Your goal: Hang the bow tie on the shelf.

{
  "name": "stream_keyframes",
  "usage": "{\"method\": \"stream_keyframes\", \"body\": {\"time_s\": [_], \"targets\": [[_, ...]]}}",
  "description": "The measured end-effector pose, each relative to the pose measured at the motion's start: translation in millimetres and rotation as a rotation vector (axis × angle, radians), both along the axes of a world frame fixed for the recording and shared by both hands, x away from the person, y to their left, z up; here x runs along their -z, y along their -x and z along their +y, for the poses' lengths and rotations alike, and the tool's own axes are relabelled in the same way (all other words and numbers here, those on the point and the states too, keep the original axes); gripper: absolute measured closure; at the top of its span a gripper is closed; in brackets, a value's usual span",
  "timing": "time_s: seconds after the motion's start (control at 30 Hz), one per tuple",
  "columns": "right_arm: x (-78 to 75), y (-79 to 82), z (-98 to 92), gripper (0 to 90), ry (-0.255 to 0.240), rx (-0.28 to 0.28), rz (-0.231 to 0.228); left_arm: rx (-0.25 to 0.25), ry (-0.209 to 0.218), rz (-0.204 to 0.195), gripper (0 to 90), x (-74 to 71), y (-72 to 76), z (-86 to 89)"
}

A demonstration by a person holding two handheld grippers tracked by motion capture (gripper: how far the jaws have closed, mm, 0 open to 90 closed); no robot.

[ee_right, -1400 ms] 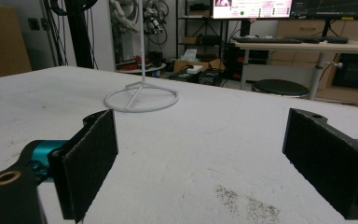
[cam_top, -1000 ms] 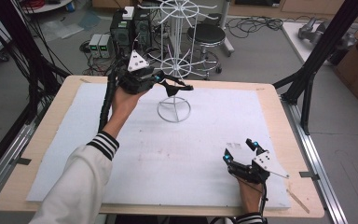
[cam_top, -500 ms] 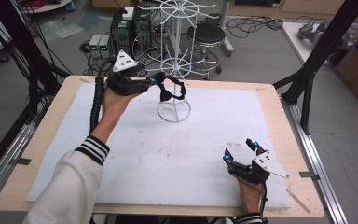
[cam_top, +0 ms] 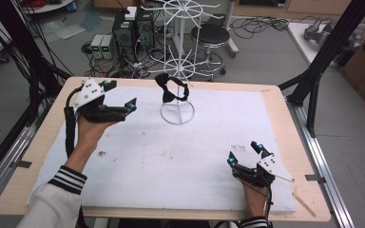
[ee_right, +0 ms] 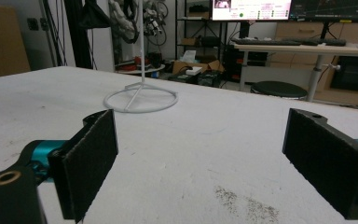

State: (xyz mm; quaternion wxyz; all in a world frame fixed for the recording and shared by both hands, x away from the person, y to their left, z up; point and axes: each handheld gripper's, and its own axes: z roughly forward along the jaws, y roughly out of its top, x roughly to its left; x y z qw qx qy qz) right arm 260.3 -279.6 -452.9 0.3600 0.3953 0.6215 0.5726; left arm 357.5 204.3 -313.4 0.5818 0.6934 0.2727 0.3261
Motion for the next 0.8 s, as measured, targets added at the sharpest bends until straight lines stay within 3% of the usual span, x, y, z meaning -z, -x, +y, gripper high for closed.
{"method": "stream_keyframes", "body": {"time_s": [0.23, 0.43, 0.53, 0.63, 0.8], "targets": [[0.0, -0.1, 0.2, 9.4, 0.002, 0.004, -0.001, 0.017, -0.001, -0.046, 10.4, 50.4, 38.0, 28.6], [0.0, -0.3, 0.5, 9.4, 0.007, 0.002, -0.008, 0.02, 0.047, 0.009, 10.5, 92.6, 55.8, 52.3], [0.1, 0.2, 0.6, 9.4, 0.004, 0.009, -0.007, 0.012, 0.05, 0.017, 10.4, 107.0, 61.4, 59.3], [0.1, 0.5, 0.5, 9.4, 0.004, 0.01, -0.007, 0.005, 0.079, 0.029, 10.5, 119.0, 65.4, 65.7], [0.1, 0.6, 0.4, 9.3, 0.004, 0.007, -0.009, 0.012, 0.145, -0.011, 10.5, 132.1, 74.5, 72.9]]}}
